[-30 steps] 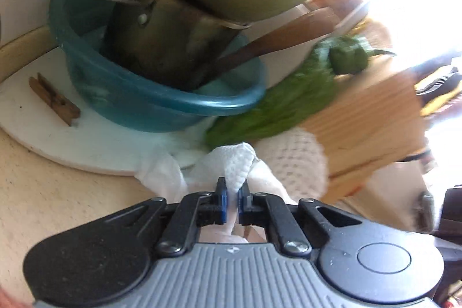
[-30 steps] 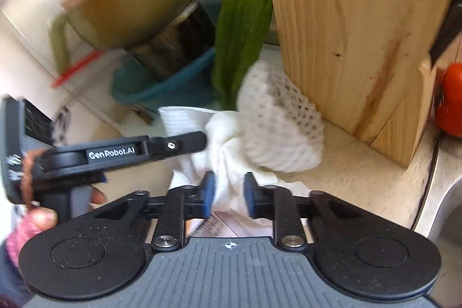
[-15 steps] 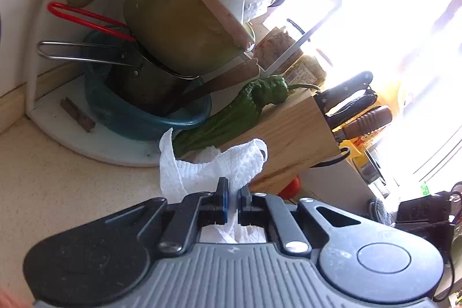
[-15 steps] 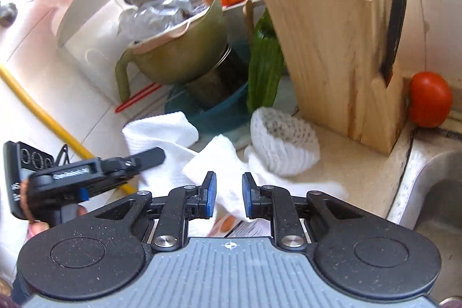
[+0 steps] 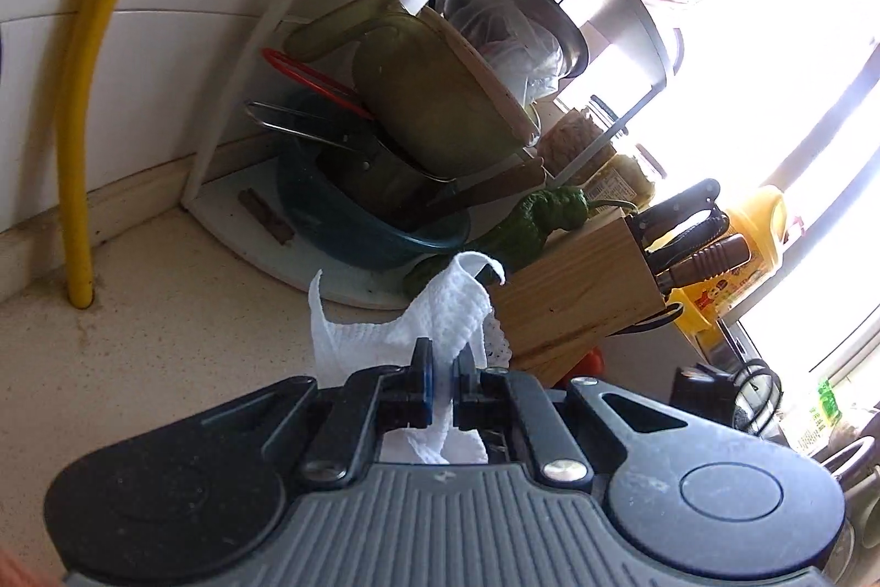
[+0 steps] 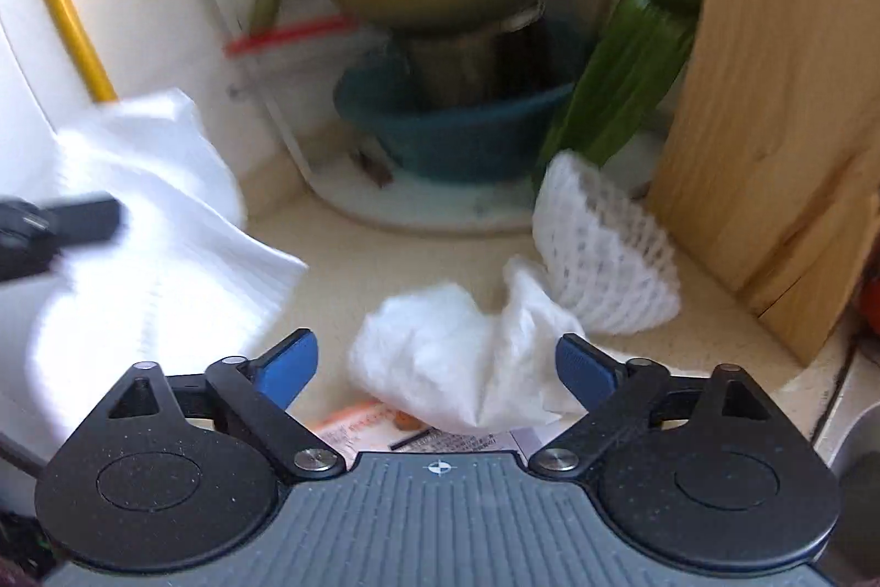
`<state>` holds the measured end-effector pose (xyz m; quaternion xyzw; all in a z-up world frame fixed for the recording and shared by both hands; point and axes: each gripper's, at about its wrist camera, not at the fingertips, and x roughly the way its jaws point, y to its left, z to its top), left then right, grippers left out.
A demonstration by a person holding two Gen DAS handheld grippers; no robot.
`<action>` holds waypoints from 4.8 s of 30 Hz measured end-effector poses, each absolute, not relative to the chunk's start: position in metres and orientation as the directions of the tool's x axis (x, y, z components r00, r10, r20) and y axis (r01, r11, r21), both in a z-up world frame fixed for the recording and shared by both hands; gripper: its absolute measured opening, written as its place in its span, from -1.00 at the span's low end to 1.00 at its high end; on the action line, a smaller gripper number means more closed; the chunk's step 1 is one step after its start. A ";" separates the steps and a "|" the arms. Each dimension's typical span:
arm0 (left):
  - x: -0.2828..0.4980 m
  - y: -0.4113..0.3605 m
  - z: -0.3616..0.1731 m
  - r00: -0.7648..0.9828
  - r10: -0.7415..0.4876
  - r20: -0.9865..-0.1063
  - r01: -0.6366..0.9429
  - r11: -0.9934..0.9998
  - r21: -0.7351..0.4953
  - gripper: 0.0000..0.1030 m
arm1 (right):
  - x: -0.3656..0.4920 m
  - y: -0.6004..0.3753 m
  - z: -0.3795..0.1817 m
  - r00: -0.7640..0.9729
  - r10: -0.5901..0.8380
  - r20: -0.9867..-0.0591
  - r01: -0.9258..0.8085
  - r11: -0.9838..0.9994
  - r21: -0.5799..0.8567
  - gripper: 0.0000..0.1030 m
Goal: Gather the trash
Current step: 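Close right tool on another white paper towel while left tool holds its towel, then carry both paper towels with both tools down to the bin, then open both tools over the bin to drop the towels, then move both open tools back over the orange-printed box on the counter, then close left tool on the orange-printed box while right tool grasps white foam net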
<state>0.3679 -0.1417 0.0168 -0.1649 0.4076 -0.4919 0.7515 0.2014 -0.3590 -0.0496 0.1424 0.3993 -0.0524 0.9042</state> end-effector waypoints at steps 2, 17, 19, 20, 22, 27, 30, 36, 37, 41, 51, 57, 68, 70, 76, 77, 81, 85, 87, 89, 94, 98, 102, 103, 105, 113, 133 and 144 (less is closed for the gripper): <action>0.363 -0.132 0.016 0.203 -0.868 -0.453 0.598 0.477 -0.644 -0.96 | 0.211 -0.359 -0.061 0.627 -0.055 -0.777 0.266 0.953 0.148 0.30; 0.312 -0.043 0.053 0.360 -0.844 -0.398 0.572 0.537 -0.621 -0.96 | 0.159 -0.344 0.027 0.772 0.279 -0.571 0.077 0.851 0.519 -0.62; 0.301 -0.030 0.058 0.395 -0.830 -0.393 0.567 0.557 -0.606 -0.96 | 0.156 -0.329 0.043 0.797 0.289 -0.530 0.023 0.863 0.505 -0.62; 0.297 -0.024 0.060 0.410 -0.825 -0.389 0.562 0.564 -0.605 -0.96 | 0.156 -0.325 0.050 0.812 0.281 -0.511 0.007 0.872 0.489 -0.62; 0.292 -0.016 0.063 0.431 -0.820 -0.376 0.547 0.569 -0.614 -0.96 | 0.159 -0.323 0.060 0.833 0.236 -0.500 0.013 0.896 0.444 -0.62; 0.275 -0.006 0.066 0.452 -0.829 -0.328 0.543 0.548 -0.636 -0.96 | 0.158 -0.339 0.089 0.869 0.138 -0.476 0.068 0.918 0.391 -0.62; 0.260 0.005 0.070 0.476 -0.817 -0.326 0.548 0.565 -0.617 -0.96 | 0.142 -0.320 0.109 0.876 0.218 -0.430 -0.036 0.919 0.393 -0.62; 0.227 0.047 0.077 0.581 -0.726 -0.368 0.496 0.674 -0.547 -0.96 | 0.142 -0.235 0.093 0.750 0.493 -0.441 -0.283 0.842 0.459 -0.62; 0.221 0.055 0.075 0.597 -0.706 -0.380 0.478 0.694 -0.538 -0.96 | 0.144 -0.216 0.084 0.714 0.532 -0.456 -0.314 0.825 0.470 -0.62; 0.207 0.087 0.054 0.661 -0.599 -0.451 0.375 0.785 -0.493 -0.96 | 0.163 -0.166 0.044 0.582 0.634 -0.509 -0.357 0.762 0.541 -0.62; 0.246 0.134 -0.052 0.657 -0.287 -0.698 0.067 0.943 -0.325 -0.75 | 0.215 -0.049 -0.067 0.335 0.663 -0.669 -0.363 0.746 0.558 -0.28; 0.273 0.134 -0.099 0.587 -0.214 -0.781 -0.016 0.961 -0.275 -0.46 | 0.238 -0.027 -0.098 0.328 0.629 -0.705 -0.315 0.776 0.546 0.40; 0.289 0.098 -0.079 0.558 -0.300 -0.774 0.075 0.947 -0.313 -0.36 | 0.216 -0.070 -0.055 0.437 0.590 -0.679 -0.269 0.806 0.527 0.42; 0.288 0.079 -0.066 0.561 -0.323 -0.762 0.130 0.944 -0.305 -0.36 | 0.209 -0.090 -0.037 0.481 0.572 -0.664 -0.259 0.816 0.516 0.42; 0.285 0.001 -0.032 0.538 -0.442 -0.718 0.353 0.891 -0.285 -0.33 | 0.185 -0.170 0.007 0.625 0.464 -0.628 -0.188 0.870 0.457 0.48; 0.283 -0.012 -0.027 0.528 -0.463 -0.712 0.387 0.877 -0.284 -0.32 | 0.182 -0.187 0.013 0.648 0.433 -0.626 -0.162 0.882 0.443 0.49; 0.281 -0.070 -0.017 0.471 -0.533 -0.703 0.506 0.816 -0.280 -0.31 | 0.166 -0.247 0.024 0.719 0.303 -0.625 -0.038 0.916 0.400 0.50; 0.277 -0.124 -0.010 0.410 -0.574 -0.709 0.595 0.757 -0.269 -0.31 | 0.147 -0.302 0.025 0.751 0.178 -0.636 0.082 0.931 0.356 0.51; 0.277 -0.149 -0.008 0.377 -0.590 -0.715 0.630 0.728 -0.269 -0.31 | 0.142 -0.323 0.024 0.753 0.128 -0.646 0.125 0.936 0.330 0.52; 0.277 -0.172 -0.004 0.333 -0.602 -0.726 0.659 0.699 -0.277 -0.31 | 0.140 -0.346 0.018 0.748 0.084 -0.659 0.161 0.939 0.303 0.53; 0.298 -0.223 0.001 0.239 -0.604 -0.760 0.689 0.657 -0.306 -0.25 | 0.136 -0.404 0.004 0.730 0.010 -0.684 0.240 0.932 0.270 0.56; 0.321 -0.262 -0.003 0.226 -0.526 -0.820 0.707 0.667 -0.233 -0.22 | 0.144 -0.435 -0.013 0.711 0.008 -0.703 0.250 0.932 0.263 0.56; 0.355 -0.301 -0.014 0.060 -0.453 -0.889 0.689 0.663 -0.292 -0.22 | 0.155 -0.445 -0.019 0.711 0.043 -0.702 0.199 0.945 0.260 0.56; 0.361 -0.310 -0.017 0.046 -0.422 -0.906 0.697 0.663 -0.274 -0.22 | 0.157 -0.447 -0.020 0.710 0.042 -0.703 0.192 0.949 0.250 0.56; 0.372 -0.330 -0.024 0.039 -0.328 -0.944 0.722 0.662 -0.201 -0.22 | 0.161 -0.451 -0.023 0.713 0.044 -0.700 0.187 0.950 0.249 0.56; 0.403 -0.380 -0.046 -0.082 -0.033 -0.996 0.755 0.650 -0.084 -0.19 | 0.165 -0.462 -0.031 0.735 0.069 -0.675 0.170 0.944 0.281 0.58; 0.363 -0.280 -0.001 -0.165 -0.163 -0.973 0.712 0.662 -0.232 -0.10 | 0.171 -0.472 -0.042 0.762 0.142 -0.632 0.073 0.951 0.300 0.69; 0.330 -0.152 -0.020 -0.166 -0.616 -0.770 0.340 0.698 -0.631 -0.03 | 0.222 -0.436 -0.047 0.709 0.088 -0.699 0.025 0.988 0.149 0.38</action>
